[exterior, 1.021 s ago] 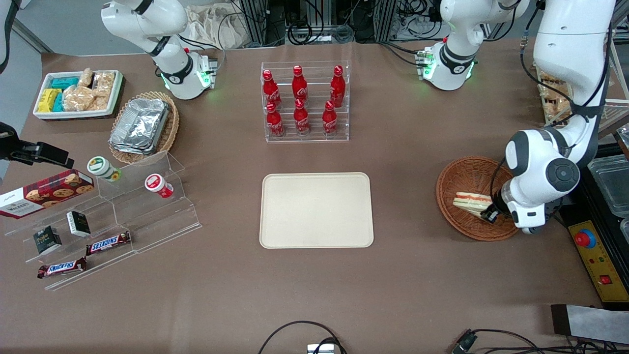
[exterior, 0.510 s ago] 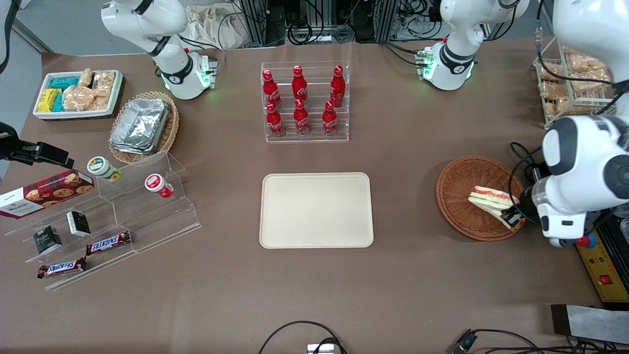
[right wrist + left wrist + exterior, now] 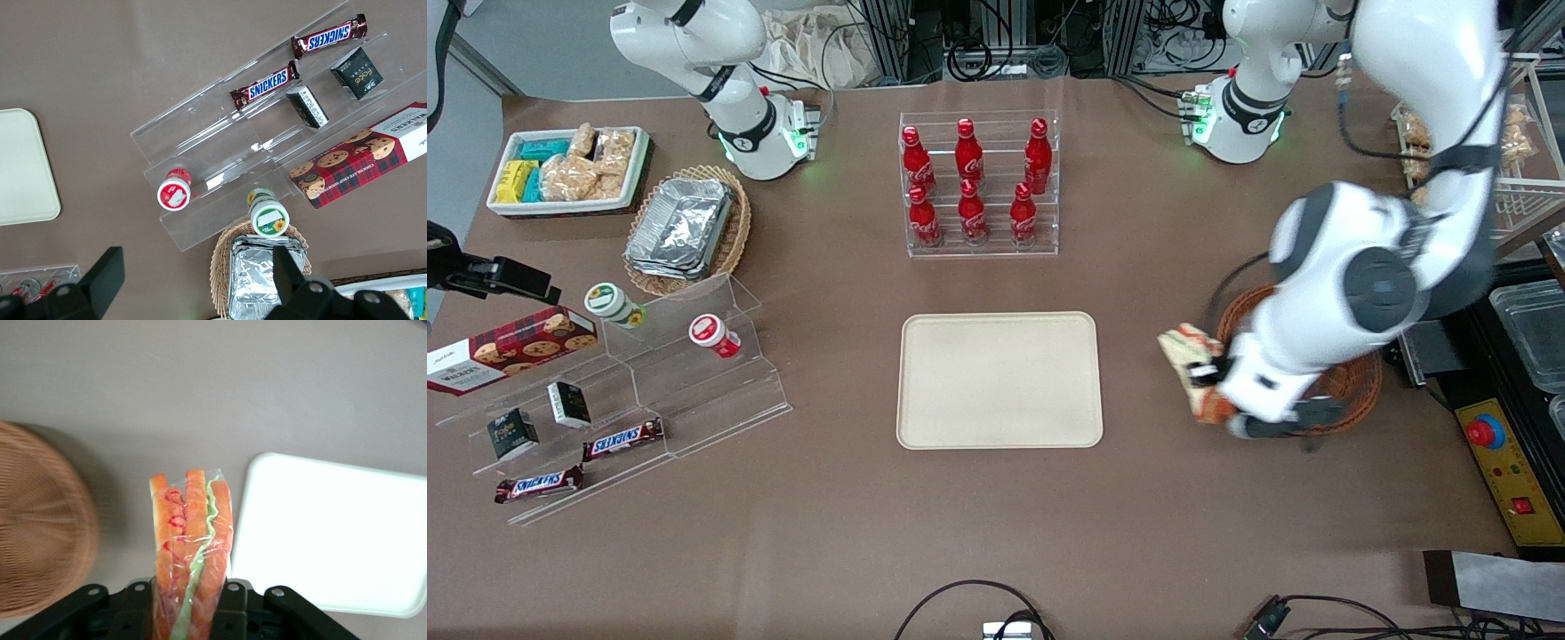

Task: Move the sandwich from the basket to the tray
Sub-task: 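Carry the sandwich over the cream tray and lower it onto it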

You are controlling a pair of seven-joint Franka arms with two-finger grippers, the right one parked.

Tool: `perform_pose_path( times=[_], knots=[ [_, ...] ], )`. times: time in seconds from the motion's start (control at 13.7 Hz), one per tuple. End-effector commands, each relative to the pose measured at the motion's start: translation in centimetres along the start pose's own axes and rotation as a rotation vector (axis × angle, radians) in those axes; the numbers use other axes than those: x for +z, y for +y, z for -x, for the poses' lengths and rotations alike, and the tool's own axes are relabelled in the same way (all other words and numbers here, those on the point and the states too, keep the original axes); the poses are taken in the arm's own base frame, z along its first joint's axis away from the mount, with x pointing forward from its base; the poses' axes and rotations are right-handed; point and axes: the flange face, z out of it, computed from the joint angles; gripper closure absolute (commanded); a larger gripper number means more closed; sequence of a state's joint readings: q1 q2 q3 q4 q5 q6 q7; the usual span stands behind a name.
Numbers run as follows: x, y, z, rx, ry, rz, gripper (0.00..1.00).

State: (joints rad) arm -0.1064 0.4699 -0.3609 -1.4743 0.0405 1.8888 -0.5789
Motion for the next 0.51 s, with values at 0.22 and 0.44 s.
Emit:
perform_pose_path(
  times=[0.22, 0.44],
  knots=[
    [11.5, 10.5, 3.7, 0.148, -0.045, -0.036, 1.00],
    [17.6, 11.6, 4.2, 0.195, -0.051, -0.073, 0.99]
  ],
)
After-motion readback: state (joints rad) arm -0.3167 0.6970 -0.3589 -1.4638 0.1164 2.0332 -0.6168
